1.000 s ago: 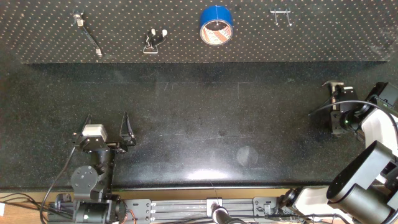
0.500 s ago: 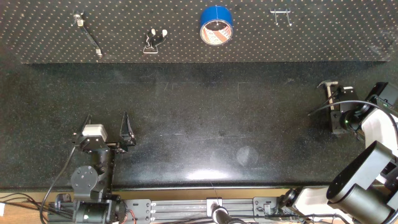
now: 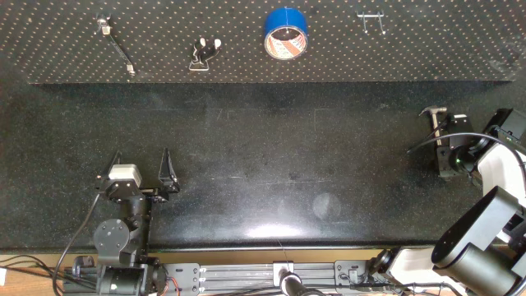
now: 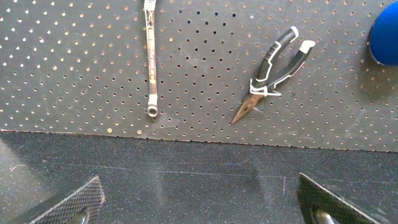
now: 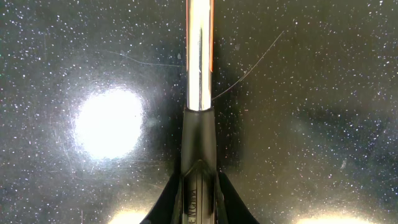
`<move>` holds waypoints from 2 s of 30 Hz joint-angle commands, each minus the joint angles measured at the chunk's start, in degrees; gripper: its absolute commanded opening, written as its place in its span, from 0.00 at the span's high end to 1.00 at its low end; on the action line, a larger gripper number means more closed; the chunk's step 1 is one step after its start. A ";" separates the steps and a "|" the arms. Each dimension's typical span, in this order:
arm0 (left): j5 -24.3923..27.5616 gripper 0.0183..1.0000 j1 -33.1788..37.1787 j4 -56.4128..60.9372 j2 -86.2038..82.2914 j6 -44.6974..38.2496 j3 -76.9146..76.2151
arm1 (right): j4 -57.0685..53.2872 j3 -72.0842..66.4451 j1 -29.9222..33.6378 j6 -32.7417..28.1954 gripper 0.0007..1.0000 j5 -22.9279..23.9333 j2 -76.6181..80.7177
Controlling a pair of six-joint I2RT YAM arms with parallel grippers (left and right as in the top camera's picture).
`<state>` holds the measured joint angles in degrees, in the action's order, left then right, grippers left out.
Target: Place Tools Onto Pegboard
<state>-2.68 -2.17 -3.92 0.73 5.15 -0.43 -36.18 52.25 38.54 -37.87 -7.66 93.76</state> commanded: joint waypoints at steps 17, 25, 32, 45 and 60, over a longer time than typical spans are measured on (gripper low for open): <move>0.37 0.00 0.28 -0.44 -0.55 -0.76 0.11 | -0.44 0.28 0.00 -0.17 0.92 -6.05 -10.27; 0.37 0.00 0.28 -0.42 -0.55 -0.76 0.11 | -7.58 0.28 -8.44 3.30 0.93 -7.19 -23.26; 0.37 0.00 0.28 -0.42 -0.55 -0.76 0.11 | -8.13 0.37 -16.65 13.84 0.93 -7.65 -33.51; 0.37 0.00 0.28 -0.42 -0.55 -0.76 0.11 | -18.29 17.77 -26.27 18.49 0.92 -8.96 -35.85; 0.37 0.00 0.28 -0.42 -0.55 -0.76 0.11 | -12.02 20.28 -32.20 21.73 0.93 -9.79 -28.41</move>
<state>-2.68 -2.17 -3.92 0.73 5.15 -0.43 -49.52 71.16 7.22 -17.02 -16.53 63.07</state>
